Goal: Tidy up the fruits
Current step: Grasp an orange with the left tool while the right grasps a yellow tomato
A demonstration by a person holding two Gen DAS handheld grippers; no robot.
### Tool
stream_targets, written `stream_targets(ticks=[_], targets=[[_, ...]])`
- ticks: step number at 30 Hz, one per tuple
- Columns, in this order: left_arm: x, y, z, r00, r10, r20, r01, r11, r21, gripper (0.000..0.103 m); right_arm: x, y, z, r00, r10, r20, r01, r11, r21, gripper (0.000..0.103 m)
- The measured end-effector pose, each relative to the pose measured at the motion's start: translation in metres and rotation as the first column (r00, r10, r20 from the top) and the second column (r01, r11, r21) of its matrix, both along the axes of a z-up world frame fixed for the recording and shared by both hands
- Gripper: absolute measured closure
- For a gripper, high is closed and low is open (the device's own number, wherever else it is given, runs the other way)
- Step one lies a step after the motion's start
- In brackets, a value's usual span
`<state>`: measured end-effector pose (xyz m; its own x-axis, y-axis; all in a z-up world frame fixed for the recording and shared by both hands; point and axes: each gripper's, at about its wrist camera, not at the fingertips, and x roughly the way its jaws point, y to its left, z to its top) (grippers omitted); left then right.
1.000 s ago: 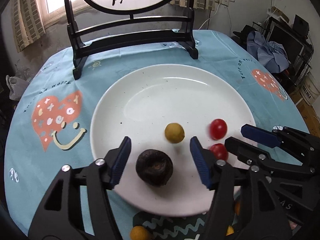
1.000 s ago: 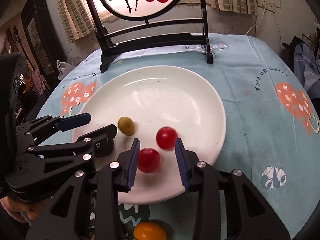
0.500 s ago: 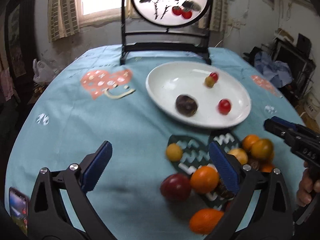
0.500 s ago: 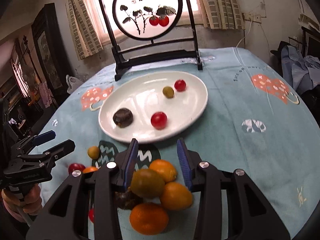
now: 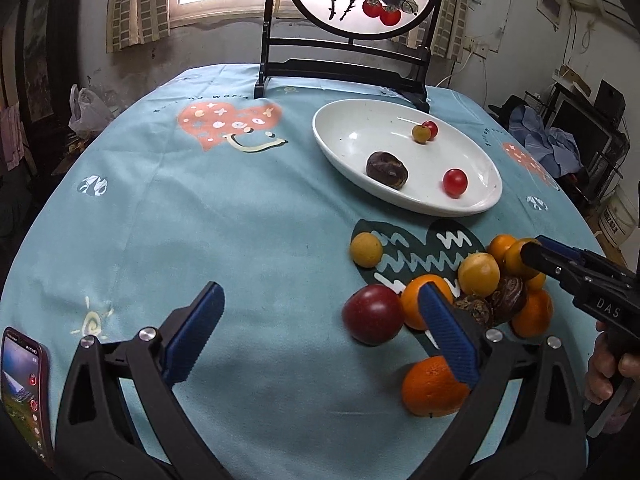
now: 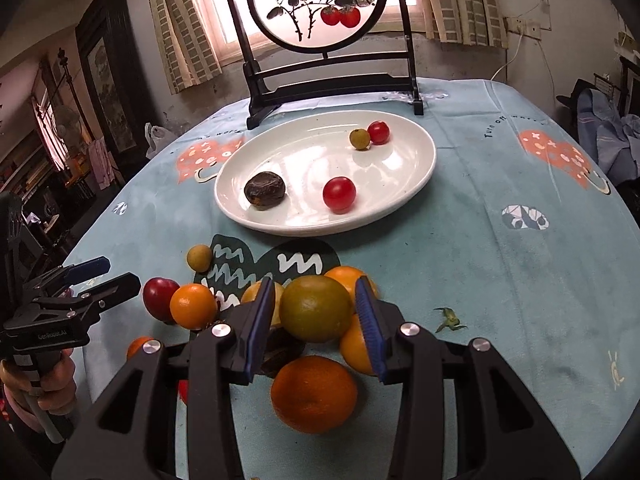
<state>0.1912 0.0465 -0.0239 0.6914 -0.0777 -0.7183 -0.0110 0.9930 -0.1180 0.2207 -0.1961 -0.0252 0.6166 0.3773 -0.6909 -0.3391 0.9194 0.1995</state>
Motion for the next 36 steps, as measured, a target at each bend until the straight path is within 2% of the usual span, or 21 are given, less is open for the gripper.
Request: stream_targets(ticks=[16, 31, 34, 36], targets=[[0.003, -0.004, -0.006, 1.0, -0.016, -0.026, 0.016, 1.0, 0.01, 0.004, -0.002, 0.012, -0.006, 1.0, 0.019, 0.02, -0.017, 0.996, -0.091, 0.061], [0.003, -0.006, -0.006, 0.999, -0.028, -0.033, 0.028, 0.999, 0.02, 0.004, -0.002, 0.01, -0.005, 1.0, 0.016, 0.019, -0.014, 0.996, -0.088, 0.062], [0.001, -0.01, -0.004, 0.997, -0.07, -0.034, 0.07, 0.998, 0.006, 0.004, -0.002, 0.007, -0.004, 1.0, 0.008, 0.014, -0.007, 0.998, -0.069, 0.063], [-0.004, -0.016, -0.002, 0.989, -0.146, -0.033, 0.145, 0.989, -0.022, 0.004, -0.001, 0.002, -0.003, 1.0, -0.006, 0.008, 0.006, 0.999, -0.032, 0.063]])
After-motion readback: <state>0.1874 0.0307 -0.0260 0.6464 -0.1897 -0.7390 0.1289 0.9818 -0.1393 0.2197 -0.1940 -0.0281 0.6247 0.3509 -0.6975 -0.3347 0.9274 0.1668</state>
